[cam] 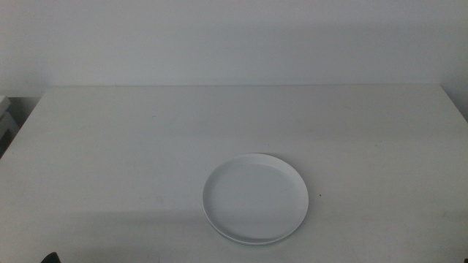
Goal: Stack the three bowls on top of each other.
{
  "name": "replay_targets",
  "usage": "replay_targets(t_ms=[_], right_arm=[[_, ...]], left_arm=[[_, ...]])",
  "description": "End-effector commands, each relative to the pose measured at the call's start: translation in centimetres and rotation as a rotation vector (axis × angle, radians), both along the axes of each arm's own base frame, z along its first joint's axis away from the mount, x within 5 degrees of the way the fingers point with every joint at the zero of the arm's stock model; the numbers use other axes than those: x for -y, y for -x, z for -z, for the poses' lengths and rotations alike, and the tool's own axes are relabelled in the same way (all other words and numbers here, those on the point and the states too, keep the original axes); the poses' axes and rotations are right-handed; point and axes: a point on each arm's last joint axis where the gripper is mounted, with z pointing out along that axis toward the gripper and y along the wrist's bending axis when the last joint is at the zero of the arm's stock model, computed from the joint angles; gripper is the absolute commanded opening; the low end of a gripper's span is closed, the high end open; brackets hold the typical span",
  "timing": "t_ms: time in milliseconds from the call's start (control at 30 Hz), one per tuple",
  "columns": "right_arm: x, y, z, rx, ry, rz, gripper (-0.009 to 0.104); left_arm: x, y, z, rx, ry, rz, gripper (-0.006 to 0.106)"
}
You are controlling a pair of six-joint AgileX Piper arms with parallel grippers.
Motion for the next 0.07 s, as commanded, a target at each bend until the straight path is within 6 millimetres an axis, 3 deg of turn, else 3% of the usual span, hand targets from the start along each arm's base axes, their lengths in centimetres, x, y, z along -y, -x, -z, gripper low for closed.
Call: replay_targets(t_ms=[0,33], right_arm=[[0.10,-0.03,-0.86,0.104,0.015,0.010,0.082],[0.10,-0.03,-0.86,0.104,0.015,0.010,0.082]], left_arm=[[-0.09,-0.08,-0.44,0.071,0.026,-0.015,0.090],[-0.09,-0.09,-0.47,0.074,0.026,-0.016,0.090]])
